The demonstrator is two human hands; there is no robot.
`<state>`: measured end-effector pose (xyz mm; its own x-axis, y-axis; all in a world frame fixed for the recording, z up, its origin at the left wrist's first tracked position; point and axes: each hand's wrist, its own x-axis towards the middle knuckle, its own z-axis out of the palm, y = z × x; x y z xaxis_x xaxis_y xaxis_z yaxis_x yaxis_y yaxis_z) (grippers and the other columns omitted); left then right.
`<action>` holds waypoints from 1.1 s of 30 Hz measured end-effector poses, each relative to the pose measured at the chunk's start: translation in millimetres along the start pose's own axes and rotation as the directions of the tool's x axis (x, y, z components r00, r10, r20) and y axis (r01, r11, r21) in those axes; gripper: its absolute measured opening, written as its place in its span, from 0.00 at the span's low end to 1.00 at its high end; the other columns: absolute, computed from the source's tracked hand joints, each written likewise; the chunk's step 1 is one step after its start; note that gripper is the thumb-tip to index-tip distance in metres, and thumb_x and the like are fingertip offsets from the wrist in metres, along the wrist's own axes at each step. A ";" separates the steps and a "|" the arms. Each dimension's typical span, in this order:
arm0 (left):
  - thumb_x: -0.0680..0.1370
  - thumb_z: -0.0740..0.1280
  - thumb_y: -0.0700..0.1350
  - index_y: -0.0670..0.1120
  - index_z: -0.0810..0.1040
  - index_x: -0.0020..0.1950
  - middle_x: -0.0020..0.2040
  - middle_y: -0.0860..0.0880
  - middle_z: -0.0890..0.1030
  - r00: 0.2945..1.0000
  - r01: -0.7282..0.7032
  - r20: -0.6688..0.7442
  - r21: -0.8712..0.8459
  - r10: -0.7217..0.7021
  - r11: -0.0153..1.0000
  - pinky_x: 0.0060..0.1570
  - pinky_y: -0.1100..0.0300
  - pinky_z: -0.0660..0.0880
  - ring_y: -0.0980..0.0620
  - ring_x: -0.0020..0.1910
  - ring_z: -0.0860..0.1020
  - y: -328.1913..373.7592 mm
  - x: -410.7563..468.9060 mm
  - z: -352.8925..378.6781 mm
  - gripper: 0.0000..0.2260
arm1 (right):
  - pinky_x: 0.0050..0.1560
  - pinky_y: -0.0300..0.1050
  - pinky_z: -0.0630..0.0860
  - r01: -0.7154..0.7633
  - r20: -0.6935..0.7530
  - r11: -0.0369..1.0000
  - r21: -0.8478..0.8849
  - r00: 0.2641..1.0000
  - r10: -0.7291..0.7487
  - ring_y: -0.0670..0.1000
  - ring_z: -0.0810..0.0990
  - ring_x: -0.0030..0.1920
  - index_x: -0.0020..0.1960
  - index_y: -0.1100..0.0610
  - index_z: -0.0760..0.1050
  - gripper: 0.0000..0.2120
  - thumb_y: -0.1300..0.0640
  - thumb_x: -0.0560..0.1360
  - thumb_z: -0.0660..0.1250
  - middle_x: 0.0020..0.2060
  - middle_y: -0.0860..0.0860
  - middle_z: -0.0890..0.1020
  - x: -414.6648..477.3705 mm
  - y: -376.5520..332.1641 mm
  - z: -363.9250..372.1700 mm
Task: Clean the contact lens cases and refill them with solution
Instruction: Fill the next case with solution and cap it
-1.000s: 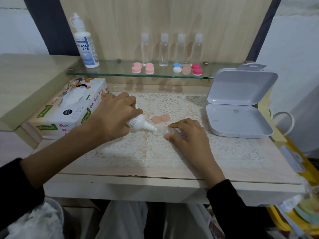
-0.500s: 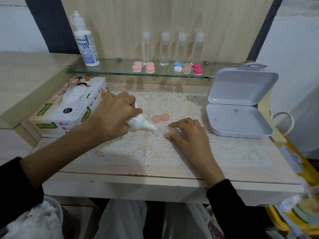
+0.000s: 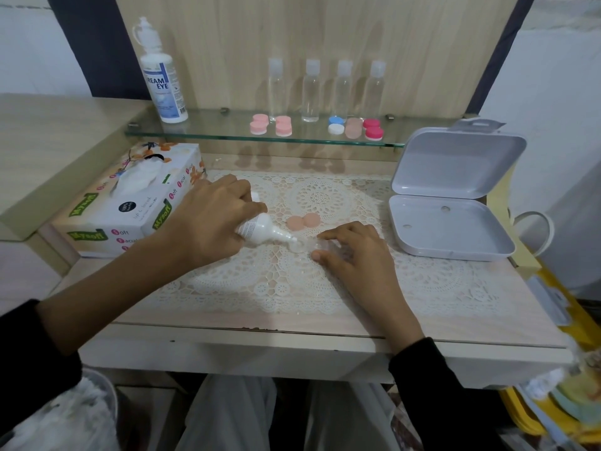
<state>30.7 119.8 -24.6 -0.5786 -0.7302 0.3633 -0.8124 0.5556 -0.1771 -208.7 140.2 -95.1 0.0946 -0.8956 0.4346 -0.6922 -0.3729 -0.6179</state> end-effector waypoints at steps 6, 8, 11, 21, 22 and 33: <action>0.60 0.79 0.39 0.46 0.81 0.55 0.41 0.45 0.76 0.997 0.070 -0.011 -0.084 -0.071 0.994 0.37 0.47 0.74 0.45 0.40 0.73 5.8 0.4 -0.6 0.25 | 0.54 0.46 0.68 0.005 -0.001 1.000 0.000 1.000 -0.005 0.46 0.72 0.53 0.54 0.50 0.82 0.13 0.48 0.71 0.73 0.49 0.45 0.79 0.2 -1.4 -0.2; 0.61 0.79 0.41 0.47 0.81 0.56 0.42 0.45 0.76 0.998 0.059 0.000 -0.058 -0.059 0.997 0.39 0.48 0.73 0.45 0.41 0.73 10.3 4.8 -1.8 0.24 | 0.54 0.46 0.68 0.005 -0.001 1.000 0.001 1.000 -0.005 0.46 0.71 0.53 0.54 0.50 0.82 0.13 0.48 0.71 0.73 0.49 0.45 0.79 0.1 -1.5 -0.7; 0.63 0.77 0.41 0.49 0.80 0.58 0.45 0.46 0.77 0.999 0.045 0.012 -0.014 -0.045 0.999 0.40 0.53 0.67 0.45 0.44 0.73 15.5 10.6 -2.1 0.24 | 0.54 0.46 0.68 -0.003 0.005 1.000 0.000 1.000 0.003 0.46 0.71 0.53 0.54 0.49 0.82 0.13 0.47 0.71 0.73 0.49 0.45 0.78 -0.6 -2.1 -0.8; 0.60 0.78 0.41 0.47 0.82 0.54 0.43 0.45 0.78 1.000 -0.018 0.018 0.129 0.016 0.991 0.39 0.55 0.61 0.43 0.43 0.75 22.2 18.4 -3.1 0.23 | 0.55 0.47 0.69 -0.009 0.001 1.000 0.014 1.000 0.009 0.45 0.71 0.53 0.54 0.49 0.82 0.13 0.46 0.71 0.73 0.49 0.43 0.77 -0.3 -2.2 -0.4; 0.60 0.78 0.41 0.47 0.82 0.53 0.43 0.45 0.78 1.000 -0.022 0.017 0.138 0.020 0.990 0.39 0.55 0.61 0.43 0.43 0.75 22.3 19.3 -3.4 0.22 | 0.55 0.47 0.69 -0.009 0.000 1.000 0.013 1.000 0.009 0.45 0.71 0.53 0.54 0.49 0.82 0.13 0.46 0.71 0.73 0.49 0.43 0.77 -0.4 -2.3 -0.3; 0.62 0.76 0.42 0.48 0.83 0.52 0.44 0.46 0.78 0.999 -0.050 0.019 0.214 0.047 0.975 0.43 0.51 0.67 0.45 0.46 0.75 31.9 29.1 -10.1 0.18 | 0.55 0.47 0.68 0.000 0.002 1.000 0.005 1.000 0.000 0.46 0.71 0.53 0.55 0.49 0.82 0.14 0.46 0.71 0.73 0.49 0.44 0.77 -0.4 -2.3 -0.4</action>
<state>-11.3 120.3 -10.4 -0.6178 -0.7106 0.3368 -0.7787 0.4935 -0.3873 -207.5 141.5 -93.6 0.0954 -0.8961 0.4334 -0.6887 -0.3738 -0.6212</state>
